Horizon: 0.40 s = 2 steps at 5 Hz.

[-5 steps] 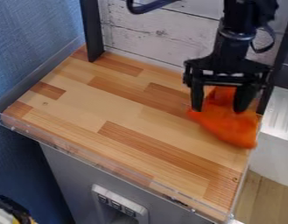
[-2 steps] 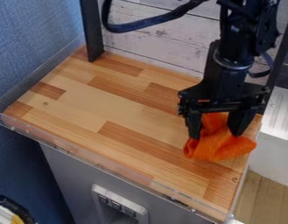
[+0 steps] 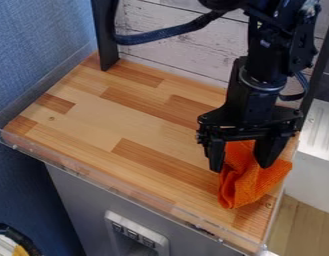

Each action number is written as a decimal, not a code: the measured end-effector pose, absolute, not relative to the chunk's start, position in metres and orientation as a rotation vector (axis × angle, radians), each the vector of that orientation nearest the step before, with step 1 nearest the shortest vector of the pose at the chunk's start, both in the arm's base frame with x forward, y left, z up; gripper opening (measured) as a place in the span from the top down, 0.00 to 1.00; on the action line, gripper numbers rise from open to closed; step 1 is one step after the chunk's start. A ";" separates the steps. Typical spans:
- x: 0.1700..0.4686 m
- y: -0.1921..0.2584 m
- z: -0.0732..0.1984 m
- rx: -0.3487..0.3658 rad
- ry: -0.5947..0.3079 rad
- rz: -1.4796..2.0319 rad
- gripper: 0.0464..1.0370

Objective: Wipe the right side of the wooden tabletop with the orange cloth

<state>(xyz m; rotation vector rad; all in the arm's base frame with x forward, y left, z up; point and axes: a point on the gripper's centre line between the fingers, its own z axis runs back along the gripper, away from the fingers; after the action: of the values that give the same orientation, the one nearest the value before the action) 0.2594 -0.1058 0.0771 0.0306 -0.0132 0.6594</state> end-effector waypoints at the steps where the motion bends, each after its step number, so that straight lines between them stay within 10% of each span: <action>1: 0.254 -0.106 0.077 0.031 0.003 0.668 0.04; 2: 0.251 -0.107 0.077 0.029 0.020 0.663 0.04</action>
<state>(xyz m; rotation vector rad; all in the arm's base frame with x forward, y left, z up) 0.2509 -0.1071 0.0769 0.0293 0.0198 0.6628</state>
